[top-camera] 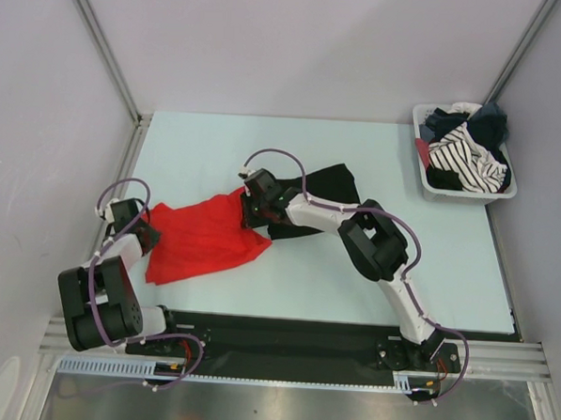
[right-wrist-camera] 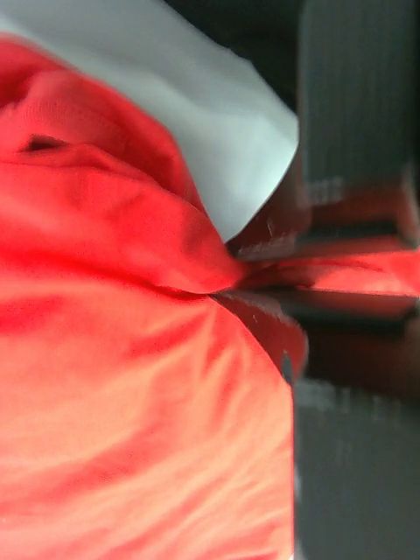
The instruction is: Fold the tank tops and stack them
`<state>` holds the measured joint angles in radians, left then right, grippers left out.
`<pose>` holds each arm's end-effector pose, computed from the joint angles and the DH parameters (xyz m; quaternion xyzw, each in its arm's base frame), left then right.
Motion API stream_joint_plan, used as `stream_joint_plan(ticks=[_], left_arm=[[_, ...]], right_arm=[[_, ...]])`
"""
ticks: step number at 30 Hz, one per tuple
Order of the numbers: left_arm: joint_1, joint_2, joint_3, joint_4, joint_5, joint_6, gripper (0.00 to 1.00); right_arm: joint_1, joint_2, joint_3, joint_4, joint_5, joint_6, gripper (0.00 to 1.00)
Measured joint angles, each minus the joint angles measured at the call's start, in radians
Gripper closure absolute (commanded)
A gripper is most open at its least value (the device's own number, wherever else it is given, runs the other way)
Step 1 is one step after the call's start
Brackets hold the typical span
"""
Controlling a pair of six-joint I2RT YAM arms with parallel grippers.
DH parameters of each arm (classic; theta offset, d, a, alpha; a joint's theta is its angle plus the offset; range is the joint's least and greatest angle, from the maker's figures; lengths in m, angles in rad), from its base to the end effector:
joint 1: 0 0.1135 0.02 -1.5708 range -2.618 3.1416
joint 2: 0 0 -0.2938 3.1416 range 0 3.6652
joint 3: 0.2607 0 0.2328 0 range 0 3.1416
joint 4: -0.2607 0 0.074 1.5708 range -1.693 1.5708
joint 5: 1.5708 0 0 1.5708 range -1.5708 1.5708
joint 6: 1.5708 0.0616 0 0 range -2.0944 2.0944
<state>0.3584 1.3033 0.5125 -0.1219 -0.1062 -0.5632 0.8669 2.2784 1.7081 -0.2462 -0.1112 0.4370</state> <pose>0.2093 0.0854 0.1721 -0.4356 0.8388 0.0170 0.3261 0.3348 0.4049 0.1673 -0.2180 0.9026 0.2642 0.2609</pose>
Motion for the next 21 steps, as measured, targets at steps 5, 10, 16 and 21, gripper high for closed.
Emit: stream_joint_plan(ticks=[5, 10, 16, 21], left_arm=[[0.001, 0.004, -0.012, 0.047, 0.063, 0.021, 0.99], [-0.026, -0.087, -0.092, 0.101, 0.116, 0.024, 1.00], [-0.042, -0.173, -0.113, 0.107, 0.163, 0.024, 1.00], [-0.066, -0.186, -0.113, 0.105, 0.185, 0.024, 1.00]], right_arm=[[0.002, 0.007, 0.005, 0.007, -0.006, -0.033, 0.98], [0.011, 0.007, 0.014, 0.002, 0.016, -0.069, 1.00], [0.029, 0.005, 0.048, -0.040, 0.047, -0.094, 1.00], [0.035, -0.021, 0.050, -0.066, 0.059, -0.094, 1.00]])
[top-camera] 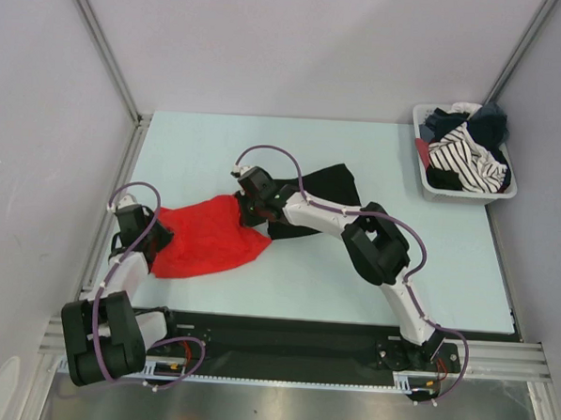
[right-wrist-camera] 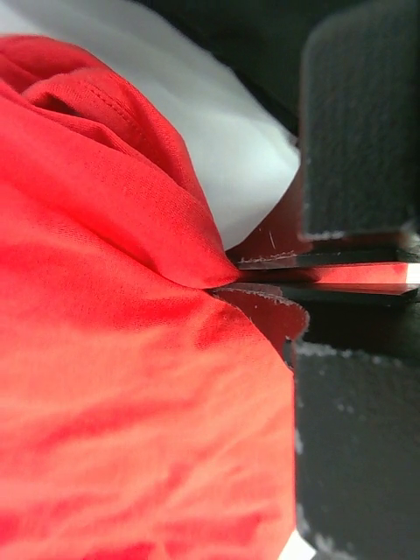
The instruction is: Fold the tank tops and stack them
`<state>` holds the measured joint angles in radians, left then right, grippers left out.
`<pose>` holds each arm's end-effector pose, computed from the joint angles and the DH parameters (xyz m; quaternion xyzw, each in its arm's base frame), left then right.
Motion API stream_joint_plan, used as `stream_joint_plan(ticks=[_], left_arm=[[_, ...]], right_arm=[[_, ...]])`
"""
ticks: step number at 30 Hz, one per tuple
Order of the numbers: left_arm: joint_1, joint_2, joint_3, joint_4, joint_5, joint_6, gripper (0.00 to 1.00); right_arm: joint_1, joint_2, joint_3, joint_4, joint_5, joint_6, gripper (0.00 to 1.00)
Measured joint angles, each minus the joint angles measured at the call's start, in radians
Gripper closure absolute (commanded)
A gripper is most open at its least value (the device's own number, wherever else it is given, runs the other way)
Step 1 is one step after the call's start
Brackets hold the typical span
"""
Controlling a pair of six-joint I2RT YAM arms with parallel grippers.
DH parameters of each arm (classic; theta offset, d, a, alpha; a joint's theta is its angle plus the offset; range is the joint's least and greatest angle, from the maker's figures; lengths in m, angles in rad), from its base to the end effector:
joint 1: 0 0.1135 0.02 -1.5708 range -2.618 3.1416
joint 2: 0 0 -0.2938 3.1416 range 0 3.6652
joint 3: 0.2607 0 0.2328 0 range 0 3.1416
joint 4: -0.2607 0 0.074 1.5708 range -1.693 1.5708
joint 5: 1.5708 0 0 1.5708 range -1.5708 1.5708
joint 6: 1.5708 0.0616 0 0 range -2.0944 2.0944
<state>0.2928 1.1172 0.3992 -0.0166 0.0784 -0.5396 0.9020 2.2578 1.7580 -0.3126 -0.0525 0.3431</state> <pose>0.1935 0.0533 0.1840 -0.3546 0.8416 -0.0855 0.3982 0.3234 0.4145 0.1871 -0.2655 0.8899 0.2356 0.2864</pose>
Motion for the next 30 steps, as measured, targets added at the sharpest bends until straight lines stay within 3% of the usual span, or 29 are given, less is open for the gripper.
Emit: stream_joint_plan(ticks=[12, 18, 20, 22, 23, 25, 27, 30], left_arm=[[-0.031, -0.070, 0.016, -0.062, -0.020, 0.000, 1.00], [-0.032, -0.012, 0.016, -0.098, -0.061, -0.004, 0.69], [-0.032, 0.013, 0.016, -0.115, -0.082, -0.006, 0.49], [-0.033, 0.029, 0.021, -0.134, -0.104, -0.016, 0.29], [-0.033, 0.029, 0.034, -0.145, -0.119, -0.019, 0.24], [-0.035, 0.029, 0.056, -0.169, -0.152, -0.025, 0.07], [-0.035, 0.029, 0.071, -0.195, -0.193, -0.033, 0.05], [-0.034, 0.029, 0.078, -0.220, -0.235, -0.039, 0.05]], right_arm=[[0.019, -0.069, 0.103, -0.063, 0.016, 0.003, 1.00], [0.024, -0.070, 0.105, -0.119, 0.050, 0.045, 1.00], [0.024, -0.070, 0.090, -0.124, 0.063, 0.066, 0.97], [0.023, -0.070, 0.070, -0.126, 0.071, 0.081, 0.91], [0.019, -0.069, 0.058, -0.130, 0.072, 0.092, 0.80], [0.010, -0.068, 0.038, -0.134, 0.073, 0.106, 0.71], [0.003, -0.068, 0.016, -0.132, 0.072, 0.120, 0.56], [-0.008, -0.068, -0.018, -0.124, 0.072, 0.125, 0.47]])
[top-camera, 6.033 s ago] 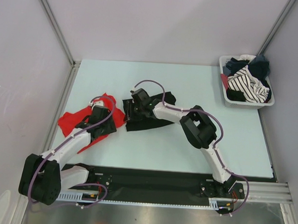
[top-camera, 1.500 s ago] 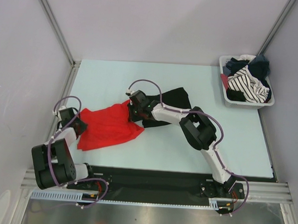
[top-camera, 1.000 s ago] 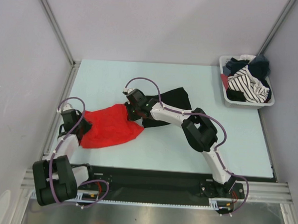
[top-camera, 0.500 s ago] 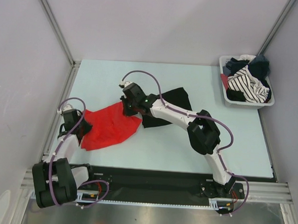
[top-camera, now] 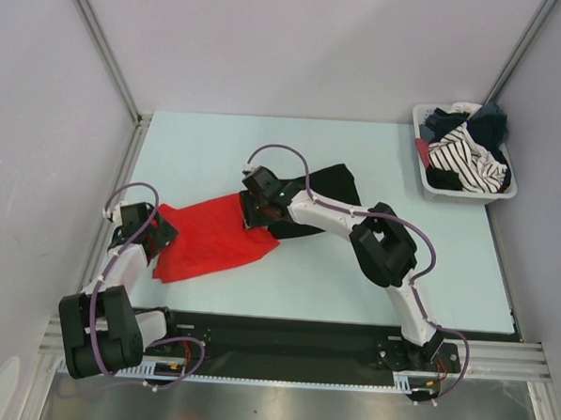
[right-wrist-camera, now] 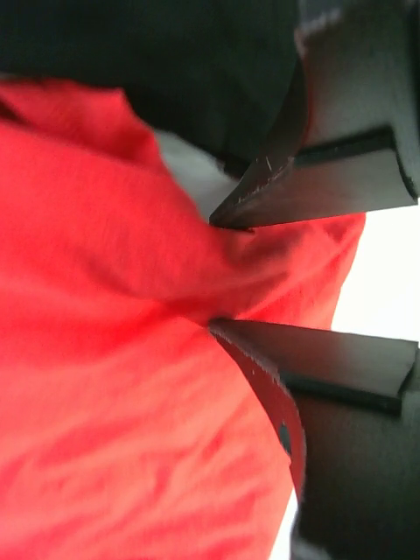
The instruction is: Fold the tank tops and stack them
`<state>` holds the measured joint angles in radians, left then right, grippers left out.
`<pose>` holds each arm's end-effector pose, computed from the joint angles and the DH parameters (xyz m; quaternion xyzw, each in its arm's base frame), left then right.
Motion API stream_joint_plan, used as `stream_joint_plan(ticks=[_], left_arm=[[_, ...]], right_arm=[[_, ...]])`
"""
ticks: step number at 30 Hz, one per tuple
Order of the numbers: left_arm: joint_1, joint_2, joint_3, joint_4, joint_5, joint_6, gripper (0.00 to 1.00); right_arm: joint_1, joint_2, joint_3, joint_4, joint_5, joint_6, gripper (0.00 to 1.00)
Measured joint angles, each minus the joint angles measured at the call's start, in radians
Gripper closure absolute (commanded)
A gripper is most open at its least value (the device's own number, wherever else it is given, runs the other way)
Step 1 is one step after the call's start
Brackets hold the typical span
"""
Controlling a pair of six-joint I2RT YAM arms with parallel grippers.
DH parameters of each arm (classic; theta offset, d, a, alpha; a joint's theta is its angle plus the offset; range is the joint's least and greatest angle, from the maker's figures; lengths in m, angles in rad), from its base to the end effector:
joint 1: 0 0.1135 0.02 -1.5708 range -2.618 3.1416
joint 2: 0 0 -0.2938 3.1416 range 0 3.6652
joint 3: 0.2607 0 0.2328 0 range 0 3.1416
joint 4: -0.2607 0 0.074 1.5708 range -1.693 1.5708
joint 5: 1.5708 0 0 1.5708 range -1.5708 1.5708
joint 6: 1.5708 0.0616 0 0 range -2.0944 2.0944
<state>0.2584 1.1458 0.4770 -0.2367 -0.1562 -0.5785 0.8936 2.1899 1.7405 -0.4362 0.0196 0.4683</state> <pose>0.1868 0.0593 0.1827 -0.4062 0.8506 0.0209 0.3331 0.3174 0.3928 0.2041 -0.1956 0.9213 0.2043 0.2668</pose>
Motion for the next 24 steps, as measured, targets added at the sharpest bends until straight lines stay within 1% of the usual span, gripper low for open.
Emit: stream_joint_plan(ticks=[3, 5, 10, 11, 13, 15, 20, 24], left_arm=[[0.000, -0.019, 0.000, -0.014, -0.005, -0.001, 0.09], [0.000, -0.062, -0.003, -0.019, -0.006, -0.007, 0.11], [0.005, -0.311, -0.011, -0.095, -0.093, -0.068, 0.06], [0.006, -0.352, -0.011, -0.101, -0.103, -0.078, 0.05], [0.008, -0.396, -0.011, -0.101, -0.097, -0.087, 0.04], [0.008, -0.378, -0.011, -0.084, -0.056, -0.086, 0.00], [-0.012, -0.201, -0.012, -0.073, 0.034, -0.085, 0.00], [-0.038, -0.108, -0.012, -0.064, 0.074, -0.083, 0.00]], right_arm=[[-0.012, 0.000, -0.024, 0.006, -0.002, 0.001, 0.46], [-0.020, 0.000, -0.034, 0.013, -0.006, 0.001, 0.46], [-0.035, 0.000, -0.068, 0.061, -0.052, 0.002, 0.45], [-0.038, 0.000, -0.074, 0.070, -0.059, 0.002, 0.42], [-0.040, 0.000, -0.085, 0.085, -0.069, 0.002, 0.39], [-0.041, 0.000, -0.092, 0.095, -0.077, 0.003, 0.38], [-0.042, 0.000, -0.110, 0.131, -0.104, 0.003, 0.36], [-0.043, 0.000, -0.125, 0.158, -0.127, 0.008, 0.36]])
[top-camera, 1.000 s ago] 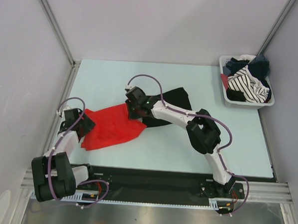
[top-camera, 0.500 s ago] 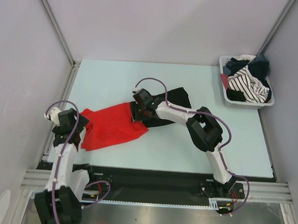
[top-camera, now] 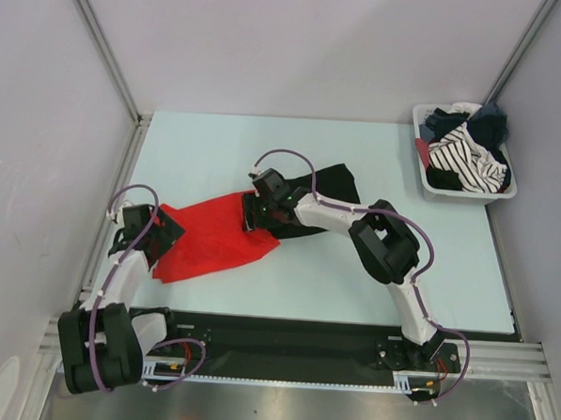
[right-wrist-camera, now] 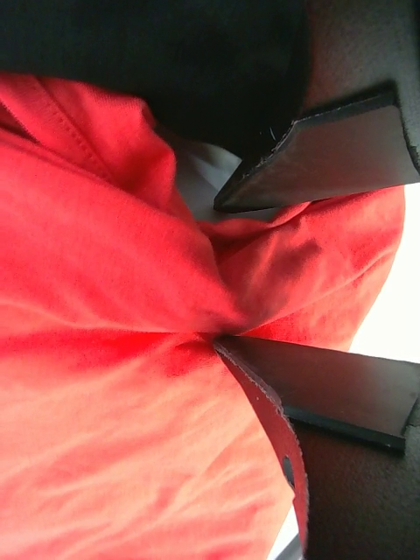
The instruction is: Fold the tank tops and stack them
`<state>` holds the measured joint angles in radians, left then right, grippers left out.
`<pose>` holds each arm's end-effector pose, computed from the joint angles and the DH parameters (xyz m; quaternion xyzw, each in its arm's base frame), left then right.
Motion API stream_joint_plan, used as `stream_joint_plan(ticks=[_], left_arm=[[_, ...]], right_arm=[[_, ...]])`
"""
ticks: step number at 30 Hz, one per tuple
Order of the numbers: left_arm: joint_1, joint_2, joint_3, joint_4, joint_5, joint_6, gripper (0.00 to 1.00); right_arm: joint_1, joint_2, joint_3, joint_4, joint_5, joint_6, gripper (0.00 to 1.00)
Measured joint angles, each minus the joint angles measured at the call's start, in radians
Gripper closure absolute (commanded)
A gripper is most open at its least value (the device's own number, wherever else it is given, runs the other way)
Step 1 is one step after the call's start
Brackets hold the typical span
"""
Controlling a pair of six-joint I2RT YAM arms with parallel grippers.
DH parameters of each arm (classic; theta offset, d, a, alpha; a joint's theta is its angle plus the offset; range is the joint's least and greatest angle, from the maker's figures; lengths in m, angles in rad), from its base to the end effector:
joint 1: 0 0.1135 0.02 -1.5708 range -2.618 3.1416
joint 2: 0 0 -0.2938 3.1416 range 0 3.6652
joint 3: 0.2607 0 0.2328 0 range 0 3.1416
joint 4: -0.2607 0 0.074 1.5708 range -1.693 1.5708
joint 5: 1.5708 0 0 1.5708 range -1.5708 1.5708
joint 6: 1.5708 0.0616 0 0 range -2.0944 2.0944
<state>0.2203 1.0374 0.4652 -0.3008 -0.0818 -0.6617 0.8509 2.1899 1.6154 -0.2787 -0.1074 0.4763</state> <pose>0.1738 0.0441 0.1914 -0.4134 0.8432 -0.0373 0.3417 0.3253 0.3809 0.1790 -0.1926 0.9151 0.2556 0.2453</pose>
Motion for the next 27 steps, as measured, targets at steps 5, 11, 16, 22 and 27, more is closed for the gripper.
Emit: stream_joint_plan(ticks=[5, 11, 16, 22, 27], left_arm=[[-0.009, 0.101, 0.001, 0.054, 0.042, 0.023, 0.16], [-0.006, 0.151, 0.003, 0.105, 0.039, 0.037, 0.56], [0.026, 0.161, 0.003, 0.109, 0.032, 0.051, 0.21], [0.039, 0.214, 0.029, 0.193, 0.032, 0.052, 0.25], [0.045, 0.234, 0.025, 0.220, 0.037, 0.059, 0.59]], right_arm=[[-0.002, 0.000, -0.006, 0.016, -0.021, 0.003, 0.37], [-0.003, 0.000, -0.011, 0.025, -0.026, 0.002, 0.37], [-0.003, 0.007, -0.006, 0.041, -0.018, 0.002, 0.24], [0.003, 0.042, 0.050, 0.040, 0.029, 0.000, 0.25], [0.023, 0.094, 0.132, 0.018, 0.094, -0.014, 0.33]])
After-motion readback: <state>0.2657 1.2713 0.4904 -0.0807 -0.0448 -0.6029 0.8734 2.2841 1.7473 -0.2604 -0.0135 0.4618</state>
